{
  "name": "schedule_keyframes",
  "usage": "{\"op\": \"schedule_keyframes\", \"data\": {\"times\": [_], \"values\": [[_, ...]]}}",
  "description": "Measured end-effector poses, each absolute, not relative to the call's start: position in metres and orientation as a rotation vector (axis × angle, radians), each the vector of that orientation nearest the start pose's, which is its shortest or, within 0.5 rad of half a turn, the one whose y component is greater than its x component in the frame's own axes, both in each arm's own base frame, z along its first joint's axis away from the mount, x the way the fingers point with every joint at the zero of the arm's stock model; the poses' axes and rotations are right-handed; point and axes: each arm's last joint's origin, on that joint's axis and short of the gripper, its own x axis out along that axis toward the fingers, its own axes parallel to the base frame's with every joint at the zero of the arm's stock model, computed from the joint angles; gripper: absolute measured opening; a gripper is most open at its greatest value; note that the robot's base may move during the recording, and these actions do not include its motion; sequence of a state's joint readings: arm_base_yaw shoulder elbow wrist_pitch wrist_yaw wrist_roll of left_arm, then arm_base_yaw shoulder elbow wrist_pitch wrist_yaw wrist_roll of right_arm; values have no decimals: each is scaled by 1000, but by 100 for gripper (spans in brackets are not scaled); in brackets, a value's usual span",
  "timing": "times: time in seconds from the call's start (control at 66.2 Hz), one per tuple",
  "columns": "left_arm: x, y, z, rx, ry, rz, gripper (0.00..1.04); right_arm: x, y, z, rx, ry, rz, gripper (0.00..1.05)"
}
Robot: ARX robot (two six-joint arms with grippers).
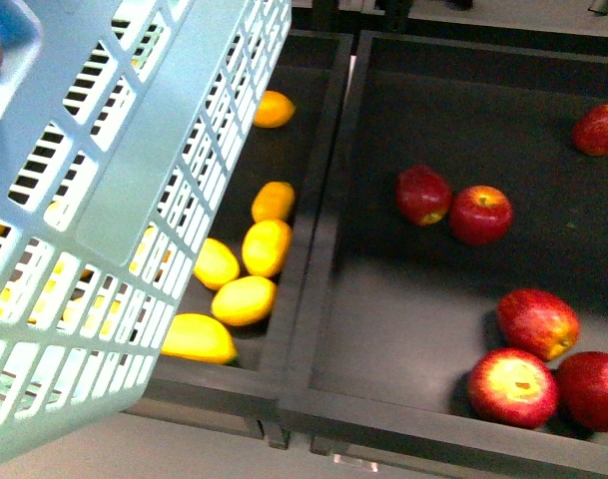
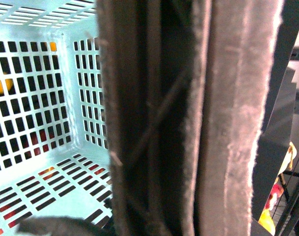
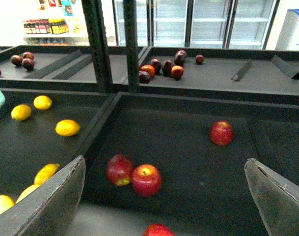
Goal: Pick lemon and mango into basket
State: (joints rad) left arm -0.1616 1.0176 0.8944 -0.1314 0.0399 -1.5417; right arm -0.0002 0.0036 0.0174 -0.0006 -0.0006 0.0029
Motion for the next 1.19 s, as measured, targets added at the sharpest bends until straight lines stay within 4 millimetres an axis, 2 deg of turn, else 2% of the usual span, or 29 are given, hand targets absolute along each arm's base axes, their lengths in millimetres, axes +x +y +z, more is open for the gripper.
{"op": "schedule_keyframes", "data": {"times": [1.194], "values": [[222,-37,333,-1512,355,36,15,97,0,169,3,-12,0,96]]}}
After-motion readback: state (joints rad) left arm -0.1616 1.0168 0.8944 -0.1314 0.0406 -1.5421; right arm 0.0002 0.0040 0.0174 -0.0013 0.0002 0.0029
